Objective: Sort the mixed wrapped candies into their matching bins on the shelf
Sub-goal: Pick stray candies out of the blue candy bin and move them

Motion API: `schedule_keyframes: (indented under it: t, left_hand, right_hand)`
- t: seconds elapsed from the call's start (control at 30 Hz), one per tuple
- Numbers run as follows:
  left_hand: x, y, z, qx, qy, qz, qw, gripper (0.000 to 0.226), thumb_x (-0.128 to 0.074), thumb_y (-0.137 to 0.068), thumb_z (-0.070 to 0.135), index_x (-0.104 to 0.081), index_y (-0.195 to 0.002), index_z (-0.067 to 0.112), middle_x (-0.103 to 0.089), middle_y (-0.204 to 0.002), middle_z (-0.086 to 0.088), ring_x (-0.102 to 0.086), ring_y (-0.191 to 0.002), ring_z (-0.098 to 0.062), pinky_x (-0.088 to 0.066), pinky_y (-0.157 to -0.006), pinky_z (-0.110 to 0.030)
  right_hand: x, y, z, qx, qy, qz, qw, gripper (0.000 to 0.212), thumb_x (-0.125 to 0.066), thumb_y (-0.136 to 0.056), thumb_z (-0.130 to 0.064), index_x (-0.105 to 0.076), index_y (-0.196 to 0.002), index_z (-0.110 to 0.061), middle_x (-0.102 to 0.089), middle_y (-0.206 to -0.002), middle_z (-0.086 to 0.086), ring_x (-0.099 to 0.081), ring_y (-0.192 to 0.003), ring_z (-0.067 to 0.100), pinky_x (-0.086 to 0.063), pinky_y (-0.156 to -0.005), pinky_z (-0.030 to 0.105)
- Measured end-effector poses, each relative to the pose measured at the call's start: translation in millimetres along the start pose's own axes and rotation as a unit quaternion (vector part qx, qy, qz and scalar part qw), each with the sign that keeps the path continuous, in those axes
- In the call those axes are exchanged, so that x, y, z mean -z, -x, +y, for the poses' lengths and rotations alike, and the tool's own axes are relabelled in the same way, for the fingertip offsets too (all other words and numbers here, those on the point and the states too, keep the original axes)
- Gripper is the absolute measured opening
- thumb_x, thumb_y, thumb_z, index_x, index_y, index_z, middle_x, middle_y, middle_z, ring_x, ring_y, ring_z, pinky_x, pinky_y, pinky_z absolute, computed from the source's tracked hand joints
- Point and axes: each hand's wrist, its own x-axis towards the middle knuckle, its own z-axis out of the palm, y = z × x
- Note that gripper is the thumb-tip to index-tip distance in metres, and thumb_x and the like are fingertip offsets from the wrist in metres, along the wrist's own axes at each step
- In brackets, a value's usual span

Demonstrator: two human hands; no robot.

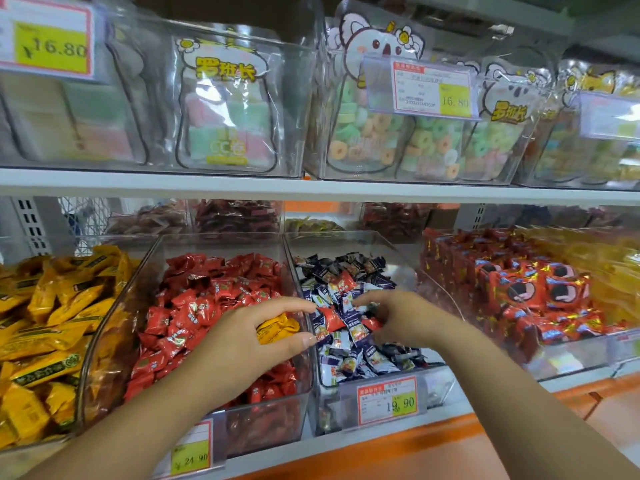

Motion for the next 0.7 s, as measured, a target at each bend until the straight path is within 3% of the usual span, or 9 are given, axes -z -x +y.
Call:
schedule_keyframes:
  t: [0.07,0.13,0.2,0.3,0.37,0.43,0.5,0.63,0.7]
  left_hand:
    - [-0.4,0.1,1.1,0.001,0.001,-0.001,1.000,0.027,-0.069,-0.079,0.047,-0.064,-0.105,0.053,-0.059,-0.083,0.042,-0.052,-0.067,0.018,-0.036,-0.066,-0.008]
    - [0.1,0.3,2.1,0.000,0.001,-0.003,1.000,0.027,-0.068,-0.079,0.048,-0.064,-0.106,0.053,-0.059,-0.083,0.042,-0.052,-0.067,0.018,-0.036,-0.065,-0.008]
    - [0.4,-0.1,1.9,-0.002,-0.001,-0.004,1.000,0.029,-0.067,-0.078,0.052,-0.062,-0.106,0.057,-0.060,-0.091,0.041,-0.054,-0.073,0.018,-0.037,-0.069,-0.009]
    - [0.5,-0.4,1.3,0.000,0.001,-0.004,1.000,0.035,-0.062,-0.072,0.061,-0.059,-0.107,0.061,-0.060,-0.105,0.038,-0.056,-0.083,0.016,-0.040,-0.075,-0.012]
    - [0.4,-0.2,1.6,-0.003,0.000,-0.003,1.000,0.036,-0.062,-0.071,0.062,-0.058,-0.107,0.062,-0.058,-0.110,0.041,-0.055,-0.095,0.016,-0.040,-0.080,-0.011]
    - [0.3,1.0,3.1,-0.008,0.003,-0.002,1.000,0.032,-0.066,-0.075,0.055,-0.060,-0.107,0.060,-0.055,-0.106,0.047,-0.054,-0.096,0.020,-0.037,-0.079,-0.005]
    - [1.0,1.2,3.4,-0.008,0.005,-0.003,1.000,0.027,-0.069,-0.080,0.046,-0.064,-0.106,0.054,-0.057,-0.093,0.047,-0.055,-0.081,0.020,-0.037,-0.070,-0.003]
    - [1.6,0.9,4.4,-0.015,0.005,-0.008,1.000,0.025,-0.068,-0.083,0.041,-0.063,-0.106,0.050,-0.057,-0.075,0.044,-0.052,-0.064,0.019,-0.037,-0.061,-0.003]
    - [2.0,0.6,4.3,-0.014,0.014,-0.009,1.000,0.025,-0.069,-0.083,0.040,-0.063,-0.106,0.050,-0.057,-0.074,0.043,-0.052,-0.063,0.018,-0.037,-0.060,-0.003]
  right_hand:
    - [-2.6,-1.1,0.2,0.005,0.032,0.033,0.999,0.050,-0.070,-0.085,-0.017,-0.055,-0.129,-0.035,-0.062,-0.110,-0.005,-0.058,-0.075,0.008,-0.049,-0.066,0.016]
    - [8.8,3.0,0.0,0.000,0.048,0.061,0.997,0.040,-0.061,-0.091,-0.018,-0.056,-0.129,-0.031,-0.062,-0.090,-0.008,-0.056,-0.061,0.007,-0.046,-0.054,0.016]
    - [25.1,6.7,-1.8,-0.006,0.040,0.100,0.994,0.035,-0.057,-0.093,-0.017,-0.060,-0.126,-0.029,-0.061,-0.081,-0.010,-0.065,-0.067,0.015,-0.053,-0.062,0.026]
    - [29.8,-1.9,-13.7,0.013,-0.002,0.187,0.982,0.033,-0.051,-0.095,-0.010,-0.065,-0.121,-0.024,-0.069,-0.107,0.001,-0.063,-0.067,0.008,-0.050,-0.064,0.019]
    - [13.4,-12.2,-25.6,0.047,-0.003,0.185,0.982,0.037,-0.048,-0.097,-0.005,-0.061,-0.127,-0.022,-0.062,-0.128,0.004,-0.060,-0.069,0.003,-0.048,-0.065,0.013]
    - [-9.2,-25.8,-29.1,0.071,0.014,0.138,0.988,0.044,-0.047,-0.097,-0.003,-0.055,-0.135,-0.024,-0.048,-0.140,0.009,-0.064,-0.097,0.020,-0.050,-0.085,0.025]
    - [-21.5,-37.0,-25.2,0.060,0.028,0.120,0.991,0.039,-0.050,-0.097,-0.006,-0.057,-0.133,-0.020,-0.043,-0.135,0.014,-0.057,-0.111,0.030,-0.045,-0.096,0.031]
    - [-1.6,-30.7,-20.2,0.030,-0.030,0.169,0.985,0.020,-0.059,-0.094,-0.019,-0.065,-0.114,-0.020,-0.059,-0.112,0.009,-0.063,-0.081,0.017,-0.045,-0.064,0.019]
    - [13.3,-17.2,-21.5,0.035,-0.097,0.145,0.984,0.013,-0.061,-0.093,-0.022,-0.064,-0.106,-0.023,-0.063,-0.088,0.002,-0.058,-0.059,0.006,-0.042,-0.051,0.017]
